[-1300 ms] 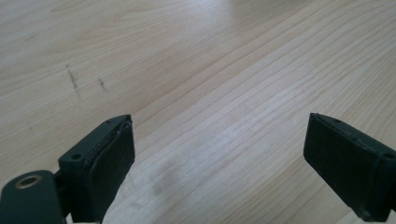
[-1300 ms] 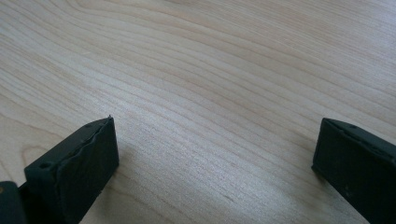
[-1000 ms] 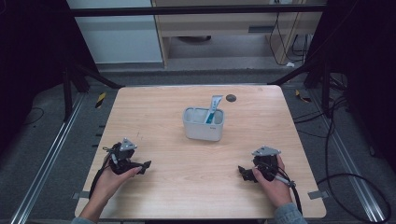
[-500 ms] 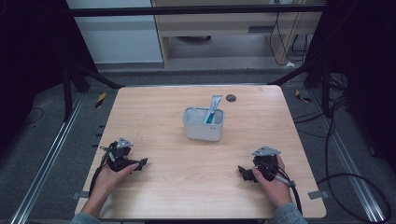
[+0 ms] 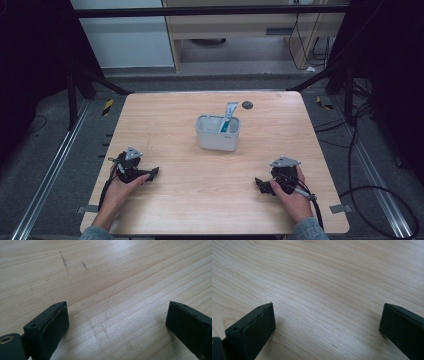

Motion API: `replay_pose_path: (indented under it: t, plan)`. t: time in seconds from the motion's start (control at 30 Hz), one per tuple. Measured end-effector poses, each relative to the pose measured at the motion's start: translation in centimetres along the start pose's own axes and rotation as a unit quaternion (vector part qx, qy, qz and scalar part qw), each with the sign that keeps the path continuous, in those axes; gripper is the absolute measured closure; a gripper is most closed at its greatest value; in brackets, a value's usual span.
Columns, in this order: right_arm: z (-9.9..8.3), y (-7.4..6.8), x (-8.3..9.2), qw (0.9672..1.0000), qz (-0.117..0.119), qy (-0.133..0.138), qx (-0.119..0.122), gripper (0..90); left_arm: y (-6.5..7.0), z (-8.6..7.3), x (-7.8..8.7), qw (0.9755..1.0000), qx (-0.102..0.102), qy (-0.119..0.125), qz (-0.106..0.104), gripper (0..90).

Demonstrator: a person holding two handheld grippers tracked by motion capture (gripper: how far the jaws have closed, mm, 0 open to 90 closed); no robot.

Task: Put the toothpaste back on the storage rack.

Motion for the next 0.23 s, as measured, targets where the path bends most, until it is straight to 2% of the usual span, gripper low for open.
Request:
replay_pose_path:
  t: [0.1,0.23]
  plan:
    - [0.01,0.01,0.0,1.0,0.0,0.0,0.001,0.4,-0.07,0.0,-0.04,1.0,0.003,-0.001,0.002,2.7]
    - [0.01,0.01,0.0,1.0,0.0,0.0,0.001,0.4,-0.5,-0.07,-0.12,0.9997,0.018,-0.007,0.014,0.0]
Point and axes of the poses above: each handheld gripper's, and its own axes: x roughly backward along the jaws, z roughly out of its top, y roughly to its right, the point moved 10 cm from there along -x, roughly forward along the jaws, and after that the axes turned 14 degrees about -y, right-handed, at the moved point
